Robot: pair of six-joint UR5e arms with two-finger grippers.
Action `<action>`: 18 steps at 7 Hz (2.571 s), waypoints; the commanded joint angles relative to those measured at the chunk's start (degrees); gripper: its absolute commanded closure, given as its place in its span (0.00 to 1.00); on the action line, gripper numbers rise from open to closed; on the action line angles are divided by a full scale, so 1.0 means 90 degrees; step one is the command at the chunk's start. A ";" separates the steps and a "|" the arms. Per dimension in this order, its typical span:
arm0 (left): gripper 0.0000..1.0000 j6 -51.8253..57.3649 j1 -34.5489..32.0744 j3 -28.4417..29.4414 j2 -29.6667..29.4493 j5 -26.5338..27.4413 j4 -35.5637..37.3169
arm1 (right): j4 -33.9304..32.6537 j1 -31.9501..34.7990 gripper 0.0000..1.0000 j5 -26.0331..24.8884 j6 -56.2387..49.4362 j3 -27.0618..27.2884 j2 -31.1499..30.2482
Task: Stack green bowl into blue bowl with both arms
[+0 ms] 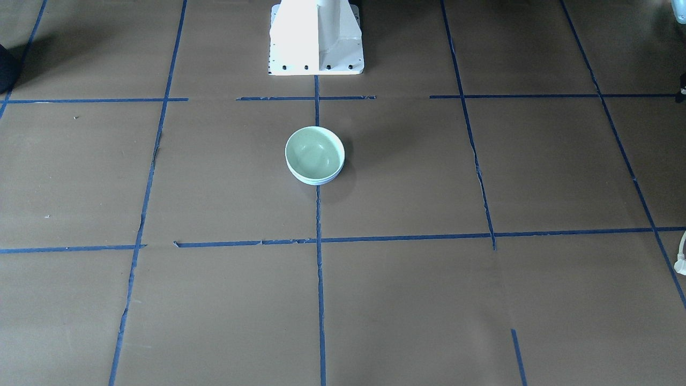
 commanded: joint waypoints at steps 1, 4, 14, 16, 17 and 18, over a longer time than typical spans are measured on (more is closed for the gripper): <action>0.00 -0.0018 -0.0036 0.0060 0.0311 -0.0834 0.0039 | -0.0255 -0.0234 0.00 -0.0014 -0.0040 0.0078 0.0001; 0.00 -0.0327 -0.0251 0.0072 0.0195 -0.0880 0.0038 | -0.0365 -0.0362 0.00 -0.0063 -0.0185 0.0418 -0.0057; 0.00 -0.0613 -0.0271 0.0403 -0.0098 -0.0714 -0.0167 | -0.2884 -0.0187 0.00 -0.1197 -0.1720 0.2255 -0.0496; 0.00 -0.0613 -0.0280 0.0452 -0.0176 -0.0753 -0.0128 | -0.2865 -0.0187 0.00 -0.0905 -0.1720 0.2042 -0.0428; 0.00 -0.0575 -0.0483 0.0471 -0.0196 -0.0695 -0.0079 | -0.2865 -0.0187 0.00 -0.0874 -0.1720 0.1857 -0.0360; 0.00 -0.0536 -0.0718 0.0606 -0.0128 -0.0743 -0.0147 | -0.2845 -0.0187 0.00 -0.0777 -0.1729 0.1797 -0.0360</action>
